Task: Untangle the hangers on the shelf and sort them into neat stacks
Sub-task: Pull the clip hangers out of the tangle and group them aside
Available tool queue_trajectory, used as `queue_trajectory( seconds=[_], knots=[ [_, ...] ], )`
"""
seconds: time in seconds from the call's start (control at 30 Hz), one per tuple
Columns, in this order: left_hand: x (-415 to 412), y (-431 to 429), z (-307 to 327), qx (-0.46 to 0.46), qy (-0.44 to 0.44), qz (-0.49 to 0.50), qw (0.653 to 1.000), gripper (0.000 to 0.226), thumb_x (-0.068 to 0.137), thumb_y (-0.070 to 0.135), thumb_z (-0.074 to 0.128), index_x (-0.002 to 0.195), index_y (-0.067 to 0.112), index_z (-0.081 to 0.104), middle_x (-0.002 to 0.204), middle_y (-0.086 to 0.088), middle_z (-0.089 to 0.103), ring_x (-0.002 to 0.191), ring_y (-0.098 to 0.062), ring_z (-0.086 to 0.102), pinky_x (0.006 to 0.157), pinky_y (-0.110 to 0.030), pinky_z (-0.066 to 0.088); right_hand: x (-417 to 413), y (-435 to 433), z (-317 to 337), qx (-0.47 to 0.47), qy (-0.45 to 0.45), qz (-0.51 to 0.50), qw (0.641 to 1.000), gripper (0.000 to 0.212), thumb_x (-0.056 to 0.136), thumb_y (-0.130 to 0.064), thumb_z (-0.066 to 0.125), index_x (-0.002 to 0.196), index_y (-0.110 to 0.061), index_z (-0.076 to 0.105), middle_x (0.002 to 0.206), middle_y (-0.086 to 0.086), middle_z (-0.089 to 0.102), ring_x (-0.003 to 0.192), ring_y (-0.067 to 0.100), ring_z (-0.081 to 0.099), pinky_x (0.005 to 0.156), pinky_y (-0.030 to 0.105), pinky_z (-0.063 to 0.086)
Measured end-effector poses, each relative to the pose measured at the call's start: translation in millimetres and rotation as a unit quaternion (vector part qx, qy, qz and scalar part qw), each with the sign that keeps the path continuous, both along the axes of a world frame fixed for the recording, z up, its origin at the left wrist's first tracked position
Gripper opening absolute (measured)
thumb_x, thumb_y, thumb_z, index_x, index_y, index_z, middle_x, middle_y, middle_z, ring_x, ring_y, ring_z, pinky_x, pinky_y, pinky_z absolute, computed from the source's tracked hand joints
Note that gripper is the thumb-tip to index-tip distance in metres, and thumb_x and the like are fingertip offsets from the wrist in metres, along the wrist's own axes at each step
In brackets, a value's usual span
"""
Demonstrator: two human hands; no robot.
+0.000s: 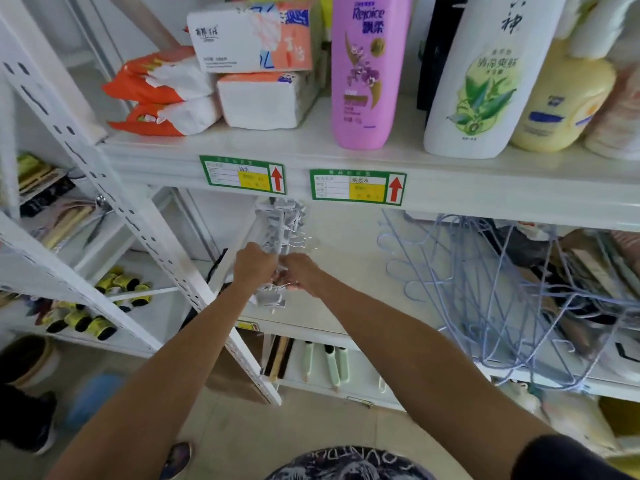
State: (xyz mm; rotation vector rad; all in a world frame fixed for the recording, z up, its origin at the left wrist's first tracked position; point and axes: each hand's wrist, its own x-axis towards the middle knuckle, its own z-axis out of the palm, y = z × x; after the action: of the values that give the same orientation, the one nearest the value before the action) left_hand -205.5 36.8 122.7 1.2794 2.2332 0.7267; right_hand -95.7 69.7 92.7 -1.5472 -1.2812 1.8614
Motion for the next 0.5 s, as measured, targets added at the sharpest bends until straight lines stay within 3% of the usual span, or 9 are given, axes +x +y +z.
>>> queue_trajectory(
  seconds=[0.07,0.13,0.27,0.37,0.43,0.5],
  knots=[
    [4.2,0.6,-0.7,-0.016,0.010,-0.020,1.000,0.029,0.085,0.030,0.061,0.087,0.001,0.062,0.076,-0.015,0.069,0.066,-0.029,0.069,0.062,-0.040,0.061,-3.4,1.5,1.3,0.038,-0.036,0.003,0.999,0.019,0.101,-0.016,0.047,0.108,-0.005,0.061,0.080,0.009,0.066,0.053,0.017,0.063,0.054,0.025,0.051],
    [5.5,0.1,-1.6,-0.039,0.022,-0.038,0.998,0.027,0.086,0.027,0.058,0.088,0.000,0.062,0.078,-0.016,0.070,0.069,-0.031,0.070,0.066,-0.043,0.062,-2.2,2.3,-2.6,0.099,-0.092,0.037,0.990,0.026,0.101,-0.014,0.045,0.115,-0.001,0.062,0.096,0.014,0.069,0.068,0.026,0.067,0.068,0.035,0.058],
    [3.2,-1.3,-5.1,-0.070,0.070,-0.059,0.993,0.033,0.085,0.028,0.055,0.103,0.001,0.060,0.096,-0.016,0.066,0.090,-0.034,0.065,0.077,-0.039,0.056,4.6,-7.2,-1.8,0.172,-0.174,0.092,0.965,0.032,0.101,-0.019,0.043,0.125,-0.003,0.058,0.084,0.004,0.061,0.082,0.027,0.061,0.065,0.034,0.052],
    [4.2,-3.9,-5.9,-0.069,0.072,-0.072,0.992,0.019,0.086,0.021,0.055,0.090,0.003,0.058,0.080,-0.010,0.063,0.075,-0.026,0.062,0.060,-0.029,0.049,2.5,-8.8,-1.8,0.231,-0.239,0.134,0.934,0.033,0.098,0.000,0.045,0.130,-0.001,0.055,0.119,0.014,0.062,0.110,0.032,0.061,0.083,0.036,0.050],
    [0.7,-2.2,-12.4,-0.056,0.063,-0.072,0.994,0.017,0.087,0.015,0.056,0.073,0.005,0.055,0.064,-0.005,0.055,0.060,-0.021,0.055,0.049,-0.023,0.039,1.6,-9.9,-2.7,0.228,-0.254,0.154,0.927,0.036,0.098,0.002,0.041,0.132,-0.001,0.053,0.127,0.017,0.059,0.117,0.034,0.058,0.087,0.038,0.046],
    [-5.5,1.0,-17.7,-0.047,0.054,-0.066,0.995,0.021,0.089,0.015,0.055,0.071,0.005,0.054,0.065,-0.007,0.054,0.061,-0.024,0.052,0.048,-0.021,0.035,1.5,-9.1,-4.5,0.249,-0.252,0.158,0.922,0.037,0.102,-0.006,0.035,0.136,-0.002,0.049,0.126,0.018,0.057,0.118,0.034,0.056,0.093,0.039,0.043]
  ],
)
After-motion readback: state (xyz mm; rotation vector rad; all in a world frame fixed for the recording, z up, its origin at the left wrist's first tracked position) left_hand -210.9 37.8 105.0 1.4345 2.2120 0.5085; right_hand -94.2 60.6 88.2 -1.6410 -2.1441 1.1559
